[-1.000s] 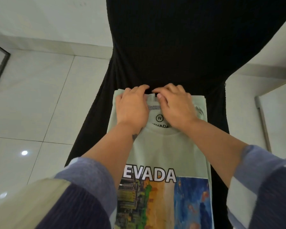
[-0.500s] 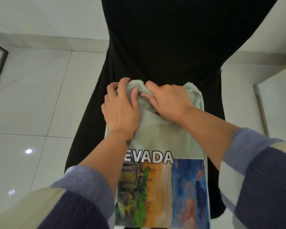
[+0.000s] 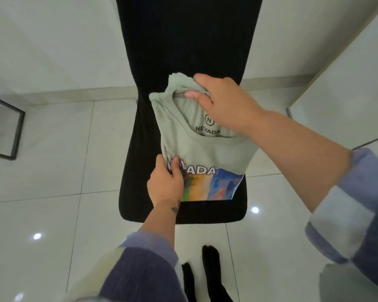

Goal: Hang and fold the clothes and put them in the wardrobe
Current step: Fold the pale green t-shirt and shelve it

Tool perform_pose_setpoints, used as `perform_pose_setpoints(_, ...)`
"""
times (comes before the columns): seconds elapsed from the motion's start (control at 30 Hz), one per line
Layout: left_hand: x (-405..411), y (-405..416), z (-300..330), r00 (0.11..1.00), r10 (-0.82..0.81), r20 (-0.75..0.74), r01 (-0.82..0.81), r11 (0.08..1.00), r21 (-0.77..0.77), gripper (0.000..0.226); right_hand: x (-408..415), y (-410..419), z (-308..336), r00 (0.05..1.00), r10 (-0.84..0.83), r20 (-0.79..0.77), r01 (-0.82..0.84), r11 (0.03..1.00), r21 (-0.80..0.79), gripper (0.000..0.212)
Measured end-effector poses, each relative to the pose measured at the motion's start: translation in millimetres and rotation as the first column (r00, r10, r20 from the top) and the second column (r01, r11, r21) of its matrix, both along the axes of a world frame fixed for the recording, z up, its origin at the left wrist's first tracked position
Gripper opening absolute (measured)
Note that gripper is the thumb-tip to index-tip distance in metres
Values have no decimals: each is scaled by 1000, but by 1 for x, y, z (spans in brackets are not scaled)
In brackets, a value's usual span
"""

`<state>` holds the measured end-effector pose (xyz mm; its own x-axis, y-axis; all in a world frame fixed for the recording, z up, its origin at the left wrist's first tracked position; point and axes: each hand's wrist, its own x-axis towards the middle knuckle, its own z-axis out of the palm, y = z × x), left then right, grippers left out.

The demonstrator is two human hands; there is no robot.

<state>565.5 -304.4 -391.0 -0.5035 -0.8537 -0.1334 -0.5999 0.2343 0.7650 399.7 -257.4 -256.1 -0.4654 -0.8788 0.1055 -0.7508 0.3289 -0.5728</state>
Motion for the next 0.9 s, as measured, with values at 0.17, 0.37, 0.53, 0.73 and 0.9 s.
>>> perform_pose_setpoints(0.17,-30,2,75,995,-18,-94,5,989,-145,23,9,25,92,998,-56,3,56,993,-106,27)
perform_pose_setpoints(0.37,-57,38,177,933,137,-332,-153,988,-21,54,19,87,237,954,-205,-221,145,955,-258,30)
perform_pose_setpoints(0.53,-84,103,233,845,368,-387,-96,817,568,62,12,167,322,859,-425,-286,298,869,-396,25)
perform_pose_setpoints(0.73,-113,191,274,825,282,-490,-58,904,423,50,11,304,344,722,-649,-239,485,722,-493,28)
perform_pose_setpoints(0.9,-128,292,292,843,90,-531,72,958,276,40,33,436,329,525,-836,-158,654,516,-553,33)
